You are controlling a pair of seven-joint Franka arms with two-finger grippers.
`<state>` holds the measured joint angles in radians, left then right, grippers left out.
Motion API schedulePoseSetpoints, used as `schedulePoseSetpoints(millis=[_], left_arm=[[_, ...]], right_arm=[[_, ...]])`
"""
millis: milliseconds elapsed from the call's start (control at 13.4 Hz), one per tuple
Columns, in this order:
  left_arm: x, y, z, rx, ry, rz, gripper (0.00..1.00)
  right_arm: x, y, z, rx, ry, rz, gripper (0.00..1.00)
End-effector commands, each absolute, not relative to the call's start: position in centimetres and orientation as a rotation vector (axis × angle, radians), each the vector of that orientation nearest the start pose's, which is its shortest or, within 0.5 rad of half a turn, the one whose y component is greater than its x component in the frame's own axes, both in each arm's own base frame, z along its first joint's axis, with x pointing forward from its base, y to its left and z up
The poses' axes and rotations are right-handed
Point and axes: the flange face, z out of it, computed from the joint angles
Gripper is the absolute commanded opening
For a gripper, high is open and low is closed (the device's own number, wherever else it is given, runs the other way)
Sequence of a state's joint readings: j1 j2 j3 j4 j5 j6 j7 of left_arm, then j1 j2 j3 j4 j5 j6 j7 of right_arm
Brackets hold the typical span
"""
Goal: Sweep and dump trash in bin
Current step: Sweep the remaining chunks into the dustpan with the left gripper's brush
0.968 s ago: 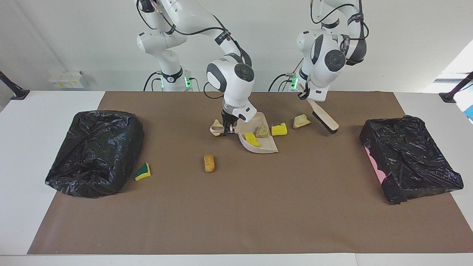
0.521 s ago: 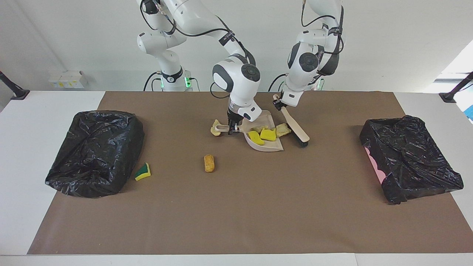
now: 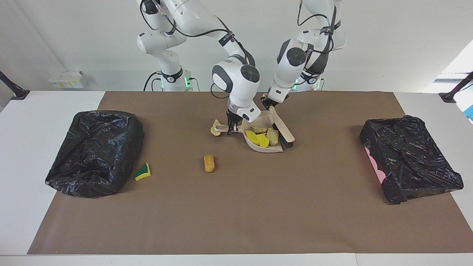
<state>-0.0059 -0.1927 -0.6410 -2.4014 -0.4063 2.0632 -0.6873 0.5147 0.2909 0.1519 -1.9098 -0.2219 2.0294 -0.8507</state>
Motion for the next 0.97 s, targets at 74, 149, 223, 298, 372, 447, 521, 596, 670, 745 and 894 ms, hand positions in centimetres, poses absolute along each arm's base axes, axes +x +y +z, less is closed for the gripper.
schedulePoseSetpoints(millis=[74,149,223,298,372,447,521,596,670,745,894], left_arm=[[37.2,-27.0,39.5,-3.139,-0.496,0.536,0.00],[37.6,-26.1,40.8,-3.135,-0.511,0.549,0.00],[37.3,-26.2,41.3,-3.140,-0.476,0.542,0.00],[36.8,-26.4,41.5,-3.138,-0.438,0.505,0.00],[36.4,-26.6,41.6,-3.139,-0.421,0.487,0.00],[35.6,-27.1,41.7,-3.137,-0.385,0.477,0.00],[34.2,-27.5,41.5,-3.135,-0.306,0.458,0.00],[32.3,-28.7,40.5,-3.112,-0.218,0.454,0.00],[30.4,-30.2,39.5,-3.086,-0.149,0.441,0.00],[29.2,-30.9,39.0,-3.076,-0.120,0.408,0.00],[27.8,-32.2,38.5,-3.069,-0.094,0.394,0.00]], right_arm=[[48.8,34.5,33.9,2.090,2.129,-0.261,0.00],[49.2,34.1,34.3,2.112,2.119,-0.249,0.00],[49.6,33.7,35.0,2.122,2.110,-0.232,0.00],[49.9,33.3,35.6,2.132,2.099,-0.220,0.00],[50.3,32.6,36.6,2.152,2.080,-0.208,0.00],[50.8,31.8,37.5,2.181,2.065,-0.212,0.00],[51.4,31.1,38.8,2.182,2.074,-0.216,0.00],[52.2,30.0,39.8,2.185,2.090,-0.226,0.00],[52.9,28.9,40.6,2.200,2.100,-0.225,0.00],[53.6,27.8,41.4,2.206,2.111,-0.213,0.00],[54.7,25.1,43.1,2.208,2.125,-0.189,0.00]])
